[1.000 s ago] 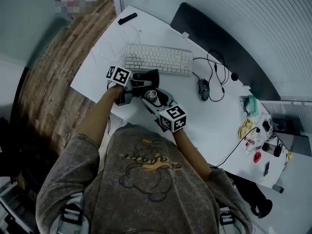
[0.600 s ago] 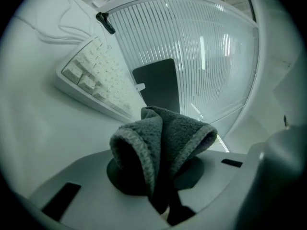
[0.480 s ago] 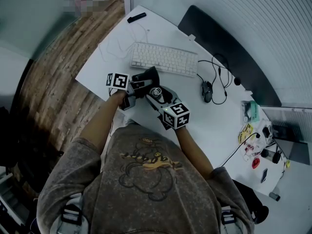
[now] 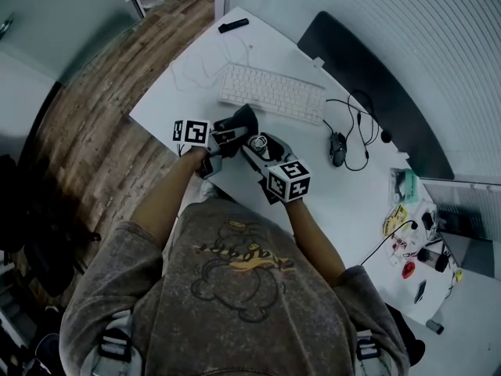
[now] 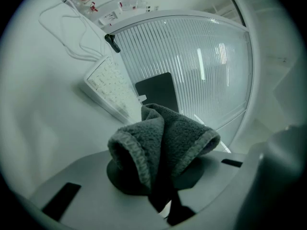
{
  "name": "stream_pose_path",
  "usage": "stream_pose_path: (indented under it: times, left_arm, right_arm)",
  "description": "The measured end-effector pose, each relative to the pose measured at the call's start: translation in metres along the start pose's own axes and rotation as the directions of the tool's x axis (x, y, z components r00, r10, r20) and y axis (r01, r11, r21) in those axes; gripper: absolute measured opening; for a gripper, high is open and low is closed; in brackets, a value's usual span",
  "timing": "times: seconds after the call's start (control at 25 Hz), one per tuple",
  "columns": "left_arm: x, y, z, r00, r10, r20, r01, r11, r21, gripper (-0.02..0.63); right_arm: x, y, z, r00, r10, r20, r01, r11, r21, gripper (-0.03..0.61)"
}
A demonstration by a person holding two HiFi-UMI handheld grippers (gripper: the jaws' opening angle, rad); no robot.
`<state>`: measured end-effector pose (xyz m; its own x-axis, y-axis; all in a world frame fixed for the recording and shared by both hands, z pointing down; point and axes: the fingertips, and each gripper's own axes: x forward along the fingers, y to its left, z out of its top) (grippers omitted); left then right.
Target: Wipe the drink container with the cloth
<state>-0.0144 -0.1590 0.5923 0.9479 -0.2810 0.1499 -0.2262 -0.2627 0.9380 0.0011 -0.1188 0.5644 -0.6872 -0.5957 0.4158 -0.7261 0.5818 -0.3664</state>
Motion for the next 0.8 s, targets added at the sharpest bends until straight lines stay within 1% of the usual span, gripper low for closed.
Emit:
stream_pose_path:
  times: [0.44, 0.8]
  left_arm:
    - [-0.017, -0.009, -0.013, 0.999, -0.001, 0.038, 0.001, 1.0, 0.017, 0.074]
    - [-0.03, -0.012, -0.028, 0.999, -0.003, 0.042, 0.002, 1.0, 0.027, 0.074]
  right_arm:
    - [-0.001, -0.001, 0.0, 1.0, 0.003, 0.004, -0.003, 1.0, 0.006, 0.282]
    - [0.0, -0.001, 0.0, 1.0, -0.001, 0.011, 0.001, 1.0, 0.01, 0.282]
